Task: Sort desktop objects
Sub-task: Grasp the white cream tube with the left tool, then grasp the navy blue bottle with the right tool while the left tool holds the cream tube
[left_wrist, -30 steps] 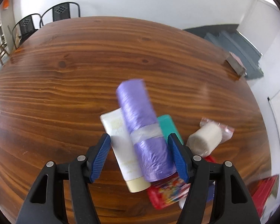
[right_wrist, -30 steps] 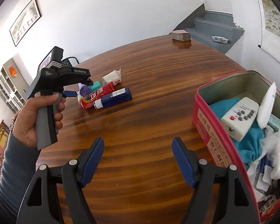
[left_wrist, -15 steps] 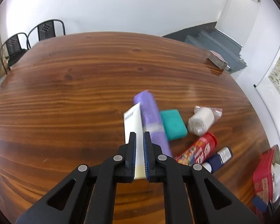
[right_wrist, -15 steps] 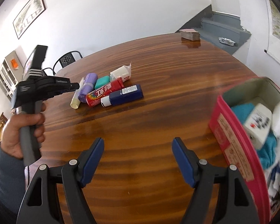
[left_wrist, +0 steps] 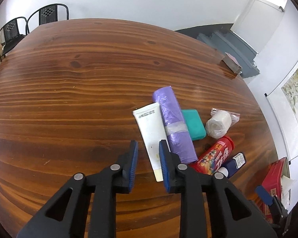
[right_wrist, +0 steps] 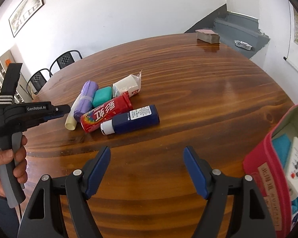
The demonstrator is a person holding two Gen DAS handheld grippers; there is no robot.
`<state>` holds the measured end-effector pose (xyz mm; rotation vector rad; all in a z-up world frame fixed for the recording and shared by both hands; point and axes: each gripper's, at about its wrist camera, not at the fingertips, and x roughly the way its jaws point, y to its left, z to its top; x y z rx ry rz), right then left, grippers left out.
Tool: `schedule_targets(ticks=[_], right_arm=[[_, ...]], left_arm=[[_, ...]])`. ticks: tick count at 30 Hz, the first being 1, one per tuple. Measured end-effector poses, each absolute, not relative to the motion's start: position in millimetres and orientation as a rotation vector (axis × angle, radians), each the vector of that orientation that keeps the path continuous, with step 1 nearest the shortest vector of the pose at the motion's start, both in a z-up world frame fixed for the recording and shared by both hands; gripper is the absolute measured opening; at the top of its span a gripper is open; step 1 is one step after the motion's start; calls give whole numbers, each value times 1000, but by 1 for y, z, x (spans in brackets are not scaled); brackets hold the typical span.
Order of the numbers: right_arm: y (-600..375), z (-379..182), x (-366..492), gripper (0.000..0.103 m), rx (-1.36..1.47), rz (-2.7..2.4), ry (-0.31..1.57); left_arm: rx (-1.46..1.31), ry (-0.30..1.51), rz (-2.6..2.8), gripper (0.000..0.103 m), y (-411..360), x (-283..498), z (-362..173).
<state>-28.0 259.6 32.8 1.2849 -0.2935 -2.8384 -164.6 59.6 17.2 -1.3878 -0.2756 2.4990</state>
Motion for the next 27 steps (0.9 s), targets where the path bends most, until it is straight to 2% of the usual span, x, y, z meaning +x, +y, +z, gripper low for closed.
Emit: schedule_targets(ticks=[2,10,12,13,14,27], right_arm=[[257,30,-27,79,1292,-2828,-284],[258,31,-24,79,1262,-2839,-284],[258,31,-23,79,1255,-2849,-281],[259,31,-23,79,1255,-2850,-279],[259,31,-23,79,1255,-2849,-281],[251,26,-47,82,1270,-2782,-235]], left_arm=[[-1389,-274,2488,42,61,-165,14],[-1389,-194,2536,46,78,-163,4],[-1372,-157,2568,46,81,-161,3],[-1367,-141,2579,40,82,-160,3],[-1371,-127,2583,29,82,-160,3],[-1285,-211,2632,27,60,-154,30]])
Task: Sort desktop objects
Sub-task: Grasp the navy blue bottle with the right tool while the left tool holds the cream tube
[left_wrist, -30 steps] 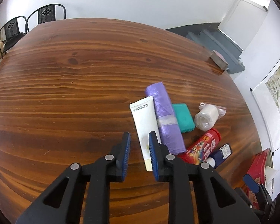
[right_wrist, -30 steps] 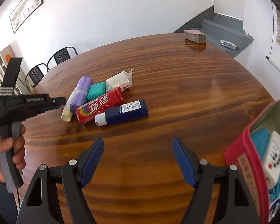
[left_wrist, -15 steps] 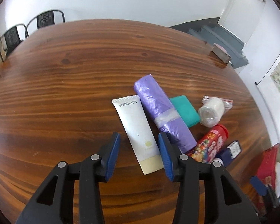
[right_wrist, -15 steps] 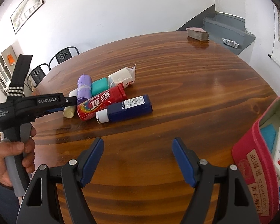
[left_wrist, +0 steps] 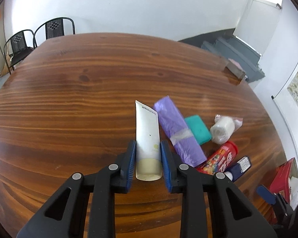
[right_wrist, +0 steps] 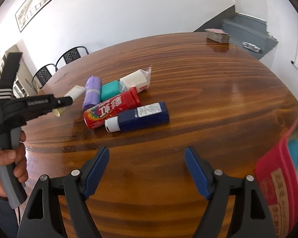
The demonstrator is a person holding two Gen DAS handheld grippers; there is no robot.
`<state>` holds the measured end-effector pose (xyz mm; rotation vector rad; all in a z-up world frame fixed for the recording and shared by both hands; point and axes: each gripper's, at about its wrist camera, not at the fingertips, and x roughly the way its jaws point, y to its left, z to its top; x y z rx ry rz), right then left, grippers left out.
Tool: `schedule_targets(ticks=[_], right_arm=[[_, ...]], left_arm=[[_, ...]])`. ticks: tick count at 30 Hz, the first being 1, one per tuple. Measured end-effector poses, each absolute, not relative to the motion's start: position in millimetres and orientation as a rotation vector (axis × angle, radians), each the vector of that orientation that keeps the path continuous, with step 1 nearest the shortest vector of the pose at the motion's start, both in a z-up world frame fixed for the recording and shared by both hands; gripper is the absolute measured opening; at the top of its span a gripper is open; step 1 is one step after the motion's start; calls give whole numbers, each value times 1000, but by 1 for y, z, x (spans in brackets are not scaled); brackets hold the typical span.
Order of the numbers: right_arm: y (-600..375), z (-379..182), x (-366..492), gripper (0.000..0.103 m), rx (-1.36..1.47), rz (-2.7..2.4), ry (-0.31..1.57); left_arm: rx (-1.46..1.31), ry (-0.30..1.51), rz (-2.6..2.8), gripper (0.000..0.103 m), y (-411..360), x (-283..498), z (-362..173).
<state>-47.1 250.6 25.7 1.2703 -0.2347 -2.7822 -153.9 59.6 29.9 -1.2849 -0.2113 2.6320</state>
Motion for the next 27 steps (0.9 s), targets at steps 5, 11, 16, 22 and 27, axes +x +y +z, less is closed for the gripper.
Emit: schedule_targets(ticks=[5,11,16,22,27], right_arm=[[240,23,-76,84,1300,-2758,-145],[224,12,-101,88,1357,-2733,-10],[222,10,-101,89,1365,-2749,18],[225,13,-89,56,1345,-2759,48],[237,17,-76,35,1342,-2736,-65]], left_arm=[[-1253,-259,2630,27,51,-154,40],[-1237,-303,2633,27,40,-153,46],[-1246,-310,2624,27,40,-155,45],[-1244,-292,2612,27,46,-152,45],[-1234,-275,2597,27,54,-147,47]])
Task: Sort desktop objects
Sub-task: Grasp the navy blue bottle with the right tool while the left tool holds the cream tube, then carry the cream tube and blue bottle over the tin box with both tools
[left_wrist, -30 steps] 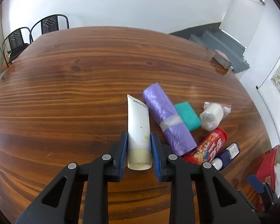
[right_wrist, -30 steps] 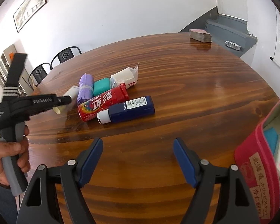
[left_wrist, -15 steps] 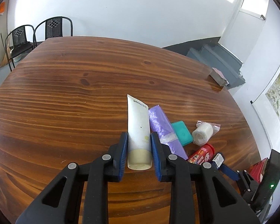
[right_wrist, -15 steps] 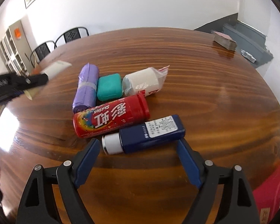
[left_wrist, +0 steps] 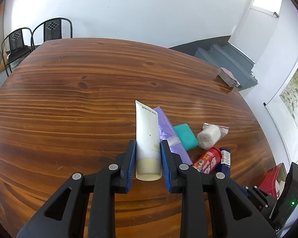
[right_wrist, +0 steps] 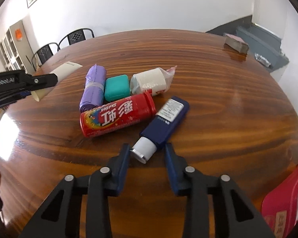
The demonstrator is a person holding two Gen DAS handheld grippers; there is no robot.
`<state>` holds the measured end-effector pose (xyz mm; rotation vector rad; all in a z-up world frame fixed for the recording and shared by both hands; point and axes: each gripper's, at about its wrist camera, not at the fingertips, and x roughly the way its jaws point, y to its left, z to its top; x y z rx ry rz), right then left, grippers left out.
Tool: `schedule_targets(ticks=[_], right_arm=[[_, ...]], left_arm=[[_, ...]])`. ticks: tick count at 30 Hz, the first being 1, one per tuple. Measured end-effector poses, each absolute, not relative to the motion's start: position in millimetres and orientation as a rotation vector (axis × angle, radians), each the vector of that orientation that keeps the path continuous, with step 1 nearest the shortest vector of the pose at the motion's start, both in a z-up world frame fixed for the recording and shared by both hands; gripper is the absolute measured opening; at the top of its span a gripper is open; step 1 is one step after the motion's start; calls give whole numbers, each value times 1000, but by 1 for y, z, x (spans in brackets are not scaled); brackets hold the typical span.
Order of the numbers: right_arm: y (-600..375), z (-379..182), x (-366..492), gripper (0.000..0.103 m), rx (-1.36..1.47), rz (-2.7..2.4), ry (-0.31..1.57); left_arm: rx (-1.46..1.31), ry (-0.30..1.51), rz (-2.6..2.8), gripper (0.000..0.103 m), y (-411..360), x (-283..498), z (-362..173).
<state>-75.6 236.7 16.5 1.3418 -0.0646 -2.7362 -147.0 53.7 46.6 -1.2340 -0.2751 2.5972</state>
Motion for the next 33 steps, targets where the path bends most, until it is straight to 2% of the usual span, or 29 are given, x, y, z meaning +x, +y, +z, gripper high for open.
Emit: schedule_targets(ticks=[2,9,10,11,12,13,14,15,18,21,23,33], right_arm=[[241,17,-69,25,1345,-2731,-103],[247,17,-56,27,1338,-2726,-217],[247,17,-57,33,1343,-2722,-229],[247,18,-58,48,1347,-2727,-233],[246,19,-58,59,1344,-2742,-227],[245,21,-58,77,1336,-2765,-213],[243,23,-59,81,1317,-2795,-190],[240,25,-60,81,1310,-2808,-167],[231,25,-70,79,1330,-2838,-105],[228,18,-83,57,1389,-2829,-84],[224,15,-84,36,1395,-2856,-21],[235,39,-44,34,1265,-2888,-155]], left_arm=[[-1226,-270,2592,27,57,-145,48],[-1201,-261,2577,27,63,-139,54],[-1199,-262,2576,27,63,-138,55],[-1197,-264,2575,27,63,-138,56],[-1196,-264,2575,27,63,-138,56],[-1195,-264,2574,27,63,-138,57],[-1194,-263,2574,27,63,-138,56],[-1194,-263,2572,27,64,-138,56],[-1197,-254,2567,27,66,-137,55],[-1198,-242,2560,27,70,-136,54],[-1197,-237,2555,27,72,-135,54],[-1170,-204,2525,27,87,-124,59]])
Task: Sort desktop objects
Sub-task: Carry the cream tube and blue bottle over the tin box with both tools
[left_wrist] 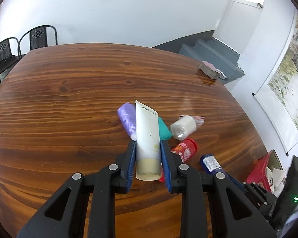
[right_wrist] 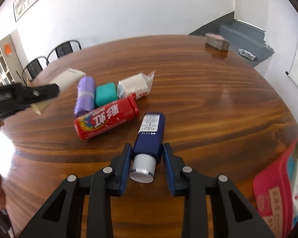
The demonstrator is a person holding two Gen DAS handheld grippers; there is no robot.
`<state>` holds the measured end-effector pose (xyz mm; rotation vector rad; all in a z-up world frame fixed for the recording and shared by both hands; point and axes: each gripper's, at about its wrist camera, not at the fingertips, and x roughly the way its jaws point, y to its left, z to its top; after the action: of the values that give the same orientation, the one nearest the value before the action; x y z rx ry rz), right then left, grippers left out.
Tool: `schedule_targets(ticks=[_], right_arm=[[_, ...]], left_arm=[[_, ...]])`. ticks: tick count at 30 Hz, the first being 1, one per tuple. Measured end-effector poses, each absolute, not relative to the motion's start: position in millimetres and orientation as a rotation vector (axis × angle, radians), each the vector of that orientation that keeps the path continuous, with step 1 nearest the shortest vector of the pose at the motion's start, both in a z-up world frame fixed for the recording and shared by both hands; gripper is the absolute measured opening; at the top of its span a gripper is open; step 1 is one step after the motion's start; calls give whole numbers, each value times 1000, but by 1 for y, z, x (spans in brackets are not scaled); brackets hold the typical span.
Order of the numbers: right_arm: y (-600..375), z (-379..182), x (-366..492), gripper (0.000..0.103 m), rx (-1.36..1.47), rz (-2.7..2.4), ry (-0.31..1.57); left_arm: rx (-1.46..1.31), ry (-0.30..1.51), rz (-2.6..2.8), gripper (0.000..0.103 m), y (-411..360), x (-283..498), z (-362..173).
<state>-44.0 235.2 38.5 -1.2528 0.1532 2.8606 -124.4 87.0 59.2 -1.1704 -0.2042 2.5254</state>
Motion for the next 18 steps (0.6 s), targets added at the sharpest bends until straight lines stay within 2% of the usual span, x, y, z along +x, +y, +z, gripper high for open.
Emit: schedule_targets(ticks=[11,18], right_arm=[[269,72,20,31,-1071,2876,328],[308,110,82,31,-822,2846,410]], left_arm=[[-1125,-115,2462,27,120,-102,63],[-1086,-58,2393,27,143,-81,69]])
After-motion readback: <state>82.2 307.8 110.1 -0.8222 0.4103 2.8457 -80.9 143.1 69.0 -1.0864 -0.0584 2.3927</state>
